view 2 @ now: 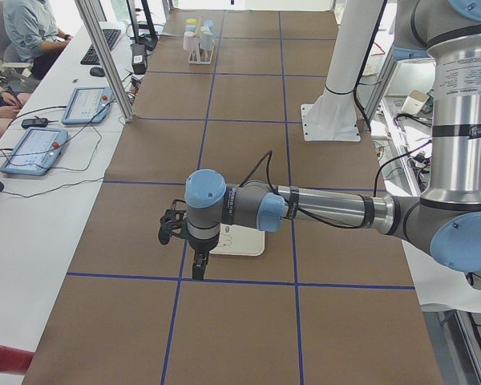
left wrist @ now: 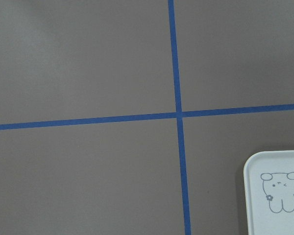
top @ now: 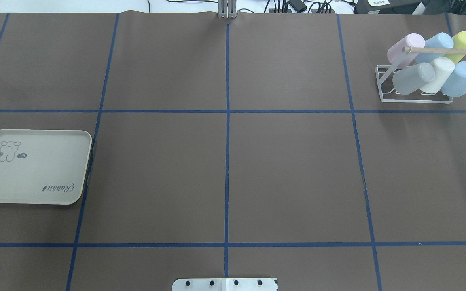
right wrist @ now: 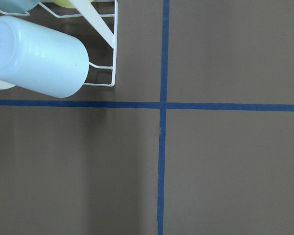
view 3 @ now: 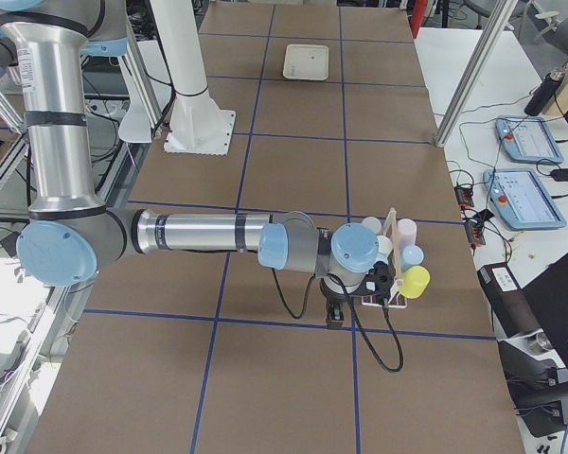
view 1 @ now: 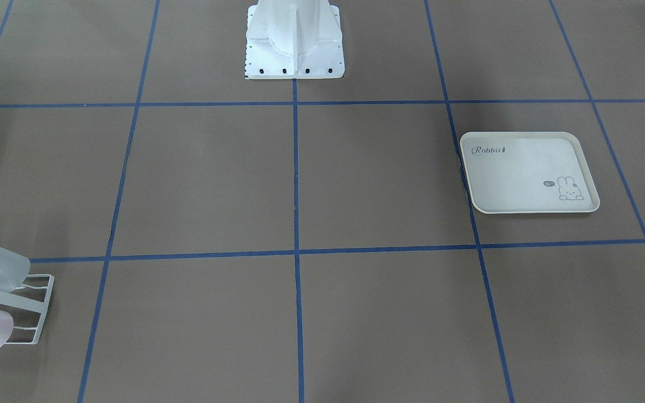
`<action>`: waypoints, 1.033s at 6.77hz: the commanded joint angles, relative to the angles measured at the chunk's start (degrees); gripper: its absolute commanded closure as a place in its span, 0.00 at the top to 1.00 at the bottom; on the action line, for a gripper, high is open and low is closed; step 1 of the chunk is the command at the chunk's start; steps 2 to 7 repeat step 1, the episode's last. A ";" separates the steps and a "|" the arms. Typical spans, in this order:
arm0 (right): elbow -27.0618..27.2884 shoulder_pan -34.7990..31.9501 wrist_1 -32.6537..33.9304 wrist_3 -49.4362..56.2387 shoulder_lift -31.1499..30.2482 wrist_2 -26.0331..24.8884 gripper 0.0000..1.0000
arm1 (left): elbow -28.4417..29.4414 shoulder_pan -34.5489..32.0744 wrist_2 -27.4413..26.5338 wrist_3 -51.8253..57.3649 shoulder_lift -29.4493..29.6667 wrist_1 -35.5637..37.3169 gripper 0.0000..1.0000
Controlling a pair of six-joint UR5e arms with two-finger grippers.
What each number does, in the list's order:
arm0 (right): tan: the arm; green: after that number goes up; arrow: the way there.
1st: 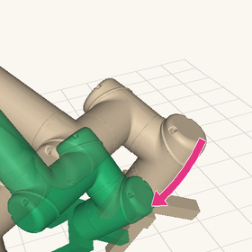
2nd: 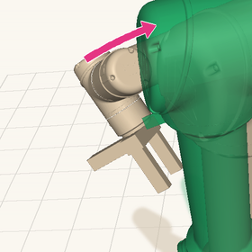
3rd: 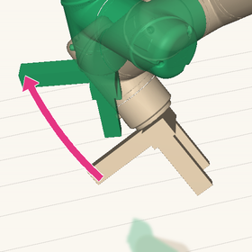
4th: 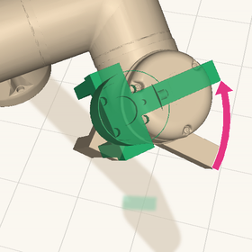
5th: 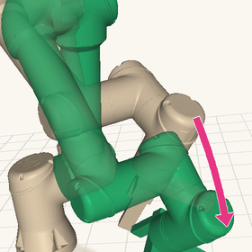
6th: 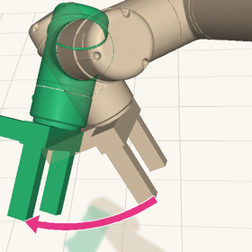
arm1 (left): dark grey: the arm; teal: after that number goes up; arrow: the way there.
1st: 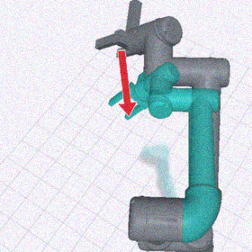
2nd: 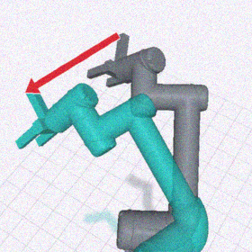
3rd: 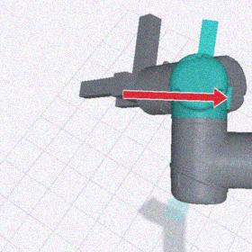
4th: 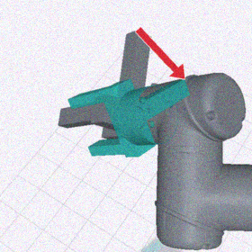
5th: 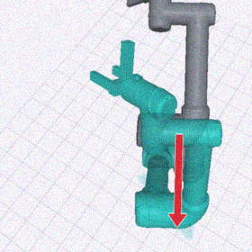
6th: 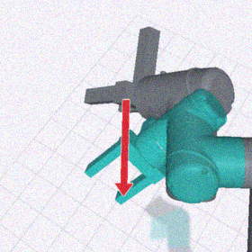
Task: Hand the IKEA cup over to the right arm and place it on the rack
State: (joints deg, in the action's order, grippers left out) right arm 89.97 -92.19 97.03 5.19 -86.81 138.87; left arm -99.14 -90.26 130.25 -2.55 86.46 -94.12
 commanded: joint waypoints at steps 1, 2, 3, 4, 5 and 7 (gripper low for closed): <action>0.29 0.00 0.00 0.08 0.15 0.09 1.00 | 0.17 0.00 0.00 0.00 0.12 -0.01 1.00; 0.29 0.00 0.00 0.08 0.15 0.09 1.00 | 0.17 0.00 0.00 0.00 0.12 -0.01 1.00; 0.29 0.00 0.00 0.08 0.15 0.09 1.00 | 0.17 0.00 0.00 0.00 0.12 -0.01 1.00; 0.29 0.00 0.00 0.08 0.15 0.09 1.00 | 0.17 0.00 0.00 0.00 0.12 -0.01 1.00; 0.29 0.00 0.00 0.08 0.15 0.09 1.00 | 0.17 0.00 0.00 0.00 0.12 -0.01 1.00; 0.29 0.00 0.00 0.08 0.15 0.09 1.00 | 0.17 0.00 0.00 0.00 0.12 -0.01 1.00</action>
